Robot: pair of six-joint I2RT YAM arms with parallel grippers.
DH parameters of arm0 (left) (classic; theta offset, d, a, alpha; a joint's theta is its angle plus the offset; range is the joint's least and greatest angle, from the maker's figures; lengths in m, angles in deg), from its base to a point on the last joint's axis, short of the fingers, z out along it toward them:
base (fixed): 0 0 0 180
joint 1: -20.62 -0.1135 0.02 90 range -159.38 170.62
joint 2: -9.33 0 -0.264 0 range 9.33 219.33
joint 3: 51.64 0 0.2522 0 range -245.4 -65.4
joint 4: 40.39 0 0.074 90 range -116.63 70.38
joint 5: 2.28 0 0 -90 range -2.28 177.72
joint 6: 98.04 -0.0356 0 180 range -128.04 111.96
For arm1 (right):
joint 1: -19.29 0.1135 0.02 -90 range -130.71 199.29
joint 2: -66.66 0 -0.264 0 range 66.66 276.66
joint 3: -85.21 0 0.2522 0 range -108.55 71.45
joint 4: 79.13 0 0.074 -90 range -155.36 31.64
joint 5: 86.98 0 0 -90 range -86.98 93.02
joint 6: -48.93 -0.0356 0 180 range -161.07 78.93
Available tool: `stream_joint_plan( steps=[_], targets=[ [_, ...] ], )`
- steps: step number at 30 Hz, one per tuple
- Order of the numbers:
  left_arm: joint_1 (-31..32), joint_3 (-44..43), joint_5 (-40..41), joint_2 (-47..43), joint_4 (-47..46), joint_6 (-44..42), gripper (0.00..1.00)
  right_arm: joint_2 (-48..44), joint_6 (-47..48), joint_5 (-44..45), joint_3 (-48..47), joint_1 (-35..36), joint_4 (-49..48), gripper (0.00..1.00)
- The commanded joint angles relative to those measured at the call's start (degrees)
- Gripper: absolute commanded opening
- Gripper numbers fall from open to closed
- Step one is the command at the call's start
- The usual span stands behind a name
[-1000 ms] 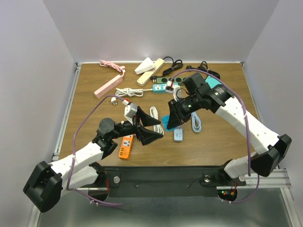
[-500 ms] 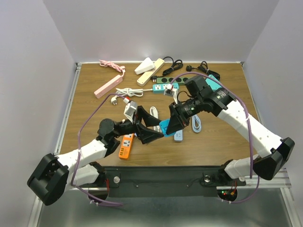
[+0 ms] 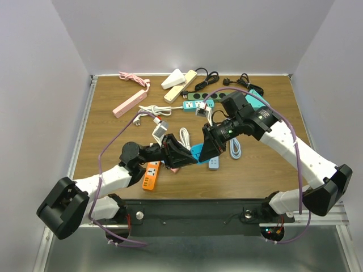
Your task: Insert the plug
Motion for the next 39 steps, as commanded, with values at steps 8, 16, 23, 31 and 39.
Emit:
stream_joint_plan(
  steps=[8, 16, 23, 31, 39],
  targets=[
    [0.05, 1.17, -2.48, -0.22, -15.41, 1.15, 0.0, -3.13, -1.02, -0.69, 0.28, 0.41, -4.28, 0.03],
    [-0.04, 2.66, -2.65, 3.82, -30.51, 10.1, 0.0, -7.25, -6.8, 2.74, 3.17, 0.5, -12.17, 0.45],
    [0.05, 3.54, -0.02, 6.91, -39.67, 13.99, 0.0, -10.52, -11.39, 4.76, 6.78, 0.5, -17.82, 0.6],
    [0.05, 1.96, -0.54, 3.74, -33.7, 11.61, 0.0, -11.04, -11.48, 6.08, 10.74, 0.5, -19.48, 0.61],
    [0.05, 2.14, -0.81, 2.59, -34.48, 12.23, 0.0, -11.57, -13.41, 5.29, 14.52, 0.5, -24.06, 0.44]
  ],
)
